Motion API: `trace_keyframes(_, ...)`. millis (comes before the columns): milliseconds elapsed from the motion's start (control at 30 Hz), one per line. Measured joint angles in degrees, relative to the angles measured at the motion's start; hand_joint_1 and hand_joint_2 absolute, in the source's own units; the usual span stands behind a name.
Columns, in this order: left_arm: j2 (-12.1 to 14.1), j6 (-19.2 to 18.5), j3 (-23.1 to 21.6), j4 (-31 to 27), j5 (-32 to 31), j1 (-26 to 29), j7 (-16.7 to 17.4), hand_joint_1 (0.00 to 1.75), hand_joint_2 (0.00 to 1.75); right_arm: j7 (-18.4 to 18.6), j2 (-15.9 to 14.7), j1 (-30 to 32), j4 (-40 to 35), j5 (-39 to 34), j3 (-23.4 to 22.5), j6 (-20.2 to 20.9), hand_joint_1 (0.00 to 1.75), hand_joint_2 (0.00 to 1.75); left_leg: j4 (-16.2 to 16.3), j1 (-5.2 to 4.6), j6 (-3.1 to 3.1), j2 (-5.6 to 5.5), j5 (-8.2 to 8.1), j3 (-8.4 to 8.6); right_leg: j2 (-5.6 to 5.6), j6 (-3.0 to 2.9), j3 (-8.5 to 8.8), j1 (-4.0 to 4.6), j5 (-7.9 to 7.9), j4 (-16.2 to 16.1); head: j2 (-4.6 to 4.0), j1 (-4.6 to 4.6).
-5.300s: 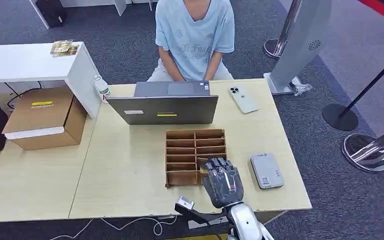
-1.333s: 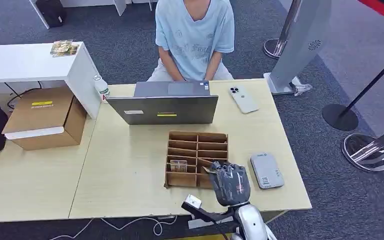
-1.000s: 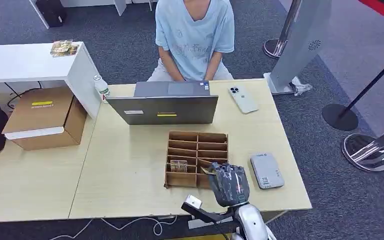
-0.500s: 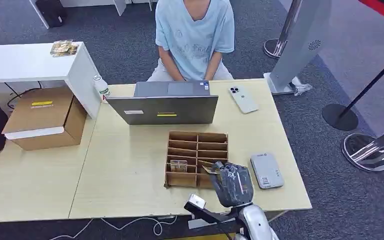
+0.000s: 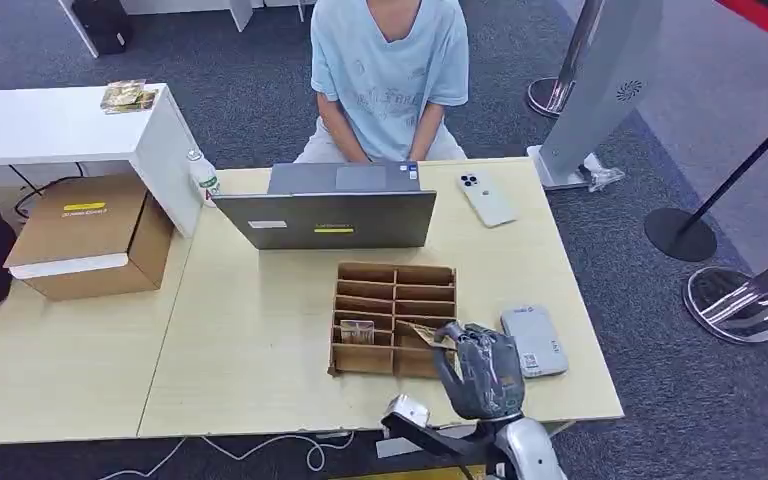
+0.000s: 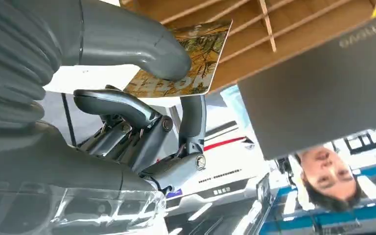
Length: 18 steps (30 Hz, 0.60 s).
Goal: Pass the card to the sensor for recognition and then transmit it.
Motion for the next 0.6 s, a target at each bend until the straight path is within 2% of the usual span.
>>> trace_keyframes(367,0.0,0.2,0.0,0.0,0.0,0.6,-0.2,0.0,0.0,-4.9,-1.4,0.8,-2.1,-5.4,0.0,-3.0,1.75,1.75,0.0,0.0,0.0,0.0,0.0,0.0,0.0,0.0,0.0,0.0,0.0,0.0,0.0,0.0)
trace_keyframes(600,0.0,0.3,0.2,0.0,0.0,0.9,-0.2,0.0,0.0,-5.7,-1.7,0.5,-2.0,-5.8,0.3,-3.6,1.75,1.75,0.0,0.0,0.0,0.0,0.0,-0.01,0.0,0.0,0.01,0.0,0.0,0.0,0.0,0.0)
